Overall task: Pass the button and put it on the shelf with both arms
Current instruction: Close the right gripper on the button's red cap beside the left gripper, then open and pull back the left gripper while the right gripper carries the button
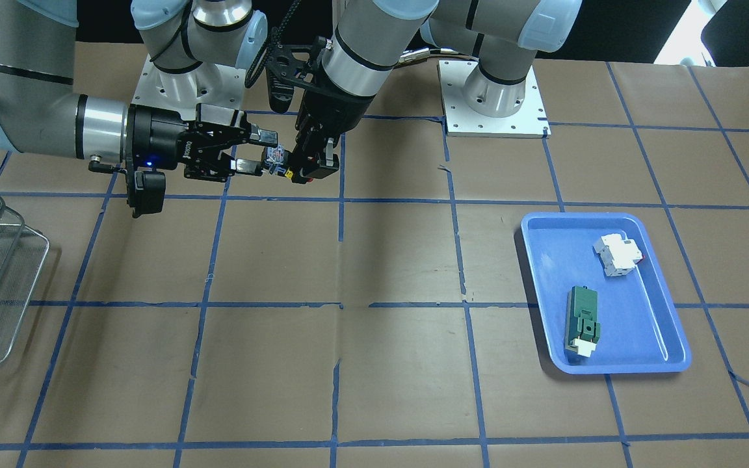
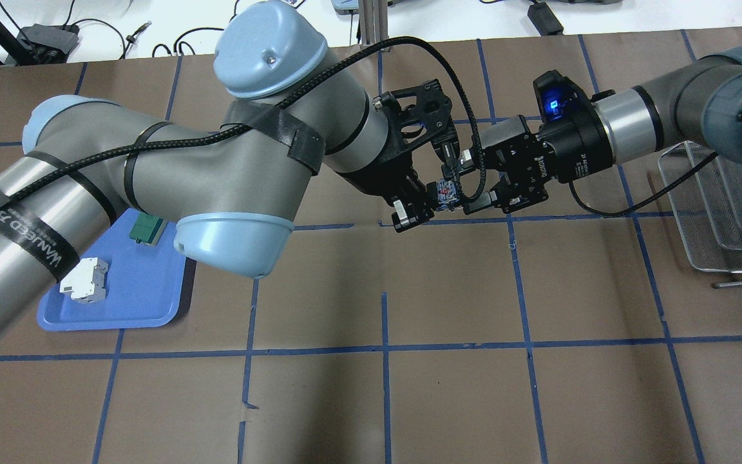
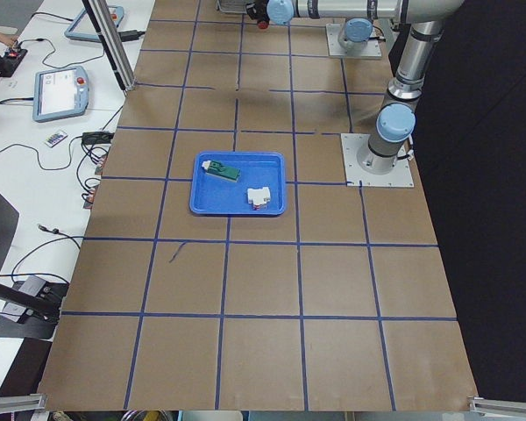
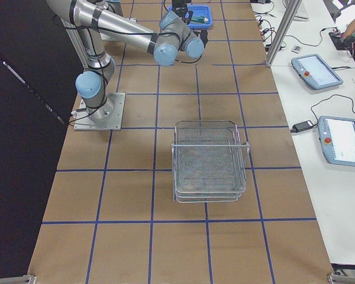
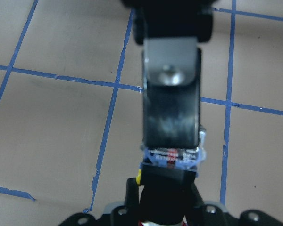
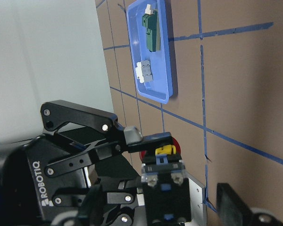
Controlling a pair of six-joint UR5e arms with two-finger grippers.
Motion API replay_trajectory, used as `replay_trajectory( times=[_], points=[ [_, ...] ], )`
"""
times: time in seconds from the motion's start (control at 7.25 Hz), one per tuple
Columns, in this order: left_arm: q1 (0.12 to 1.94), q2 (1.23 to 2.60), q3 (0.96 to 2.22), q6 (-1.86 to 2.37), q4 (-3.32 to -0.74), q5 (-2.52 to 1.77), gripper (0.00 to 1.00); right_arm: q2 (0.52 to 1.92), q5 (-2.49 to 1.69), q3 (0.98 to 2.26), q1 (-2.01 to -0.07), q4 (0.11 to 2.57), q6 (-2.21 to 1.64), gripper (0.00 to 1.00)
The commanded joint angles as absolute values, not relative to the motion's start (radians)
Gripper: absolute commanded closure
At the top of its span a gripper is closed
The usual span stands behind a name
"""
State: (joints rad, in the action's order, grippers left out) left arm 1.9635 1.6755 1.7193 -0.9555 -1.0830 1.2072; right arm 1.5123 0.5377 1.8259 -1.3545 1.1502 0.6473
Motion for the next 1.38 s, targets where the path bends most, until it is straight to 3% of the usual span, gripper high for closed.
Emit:
replay_trajectory(
  times=[0.0,0.28,0.55,0.83,1.24],
  points=[
    [1.963,1.675,1.718,-0.948,-1.083,1.206,1.0,1.509,0.537,1.827,-1.355,1.152,0.647,0.82],
    [1.963,1.674,1.72,-0.943,-1.083,1.206,1.0,1.508,0.54,1.815,-1.355,1.152,0.649,0.89],
    [1.965,1.674,1.718,-0.896,-1.083,1.207,0.0,1.508,0.541,1.809,-1.353,1.154,0.649,0.89],
    [1.963,1.667,1.718,-0.896,-1.085,1.215,0.0,1.509,0.581,1.799,-1.338,1.158,0.649,0.88],
    [1.803,1.617,1.718,-0.85,-1.214,1.224,0.0,1.513,0.855,1.623,-1.28,1.19,0.65,0.87]
  ],
)
